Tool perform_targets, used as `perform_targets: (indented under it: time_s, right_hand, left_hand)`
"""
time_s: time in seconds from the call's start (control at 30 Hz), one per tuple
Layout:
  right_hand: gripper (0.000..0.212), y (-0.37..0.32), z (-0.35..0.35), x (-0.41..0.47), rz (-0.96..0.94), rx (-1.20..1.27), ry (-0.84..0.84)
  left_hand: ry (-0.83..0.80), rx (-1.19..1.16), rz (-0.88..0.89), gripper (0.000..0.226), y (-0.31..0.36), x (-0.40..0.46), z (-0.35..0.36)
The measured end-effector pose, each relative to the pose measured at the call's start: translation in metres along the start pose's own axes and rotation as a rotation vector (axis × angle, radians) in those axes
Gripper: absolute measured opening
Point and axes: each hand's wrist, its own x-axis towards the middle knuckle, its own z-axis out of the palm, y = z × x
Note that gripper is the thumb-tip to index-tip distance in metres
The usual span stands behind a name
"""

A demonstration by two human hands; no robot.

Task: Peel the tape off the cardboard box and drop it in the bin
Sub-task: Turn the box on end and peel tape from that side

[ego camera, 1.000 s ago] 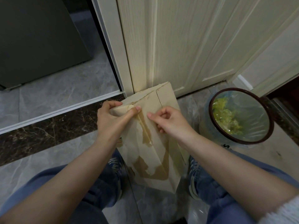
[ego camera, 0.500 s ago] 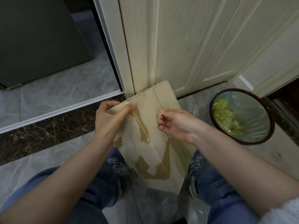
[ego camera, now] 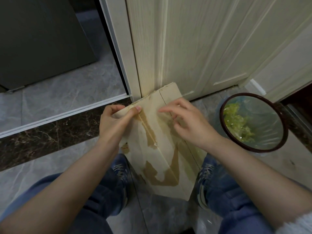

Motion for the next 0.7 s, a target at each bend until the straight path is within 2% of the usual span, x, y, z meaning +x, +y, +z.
perform_targets:
  time_s: [0.07, 0.27, 0.57, 0.7]
  right_hand:
    - [0.053, 0.003, 0.002, -0.002, -0.131, -0.126, -0.038]
    - [0.032, 0.003, 0.008, -0.003, -0.219, -0.186, 0.035]
    - [0.009, 0.0, 0.009, 0.002, -0.162, -0.105, 0.057]
    - [0.013, -0.001, 0.011, 0.002, -0.131, -0.086, 0.108]
  left_hand:
    - [-0.004, 0.0, 0.0, 0.046, 0.0, 0.0, 0.0]
    - [-0.007, -0.009, -0.01, 0.047, 0.0, -0.001, 0.001]
    - [-0.036, -0.007, 0.023, 0.044, -0.001, 0.0, 0.0]
    - [-0.058, -0.001, 0.036, 0.04, -0.002, 0.0, 0.0]
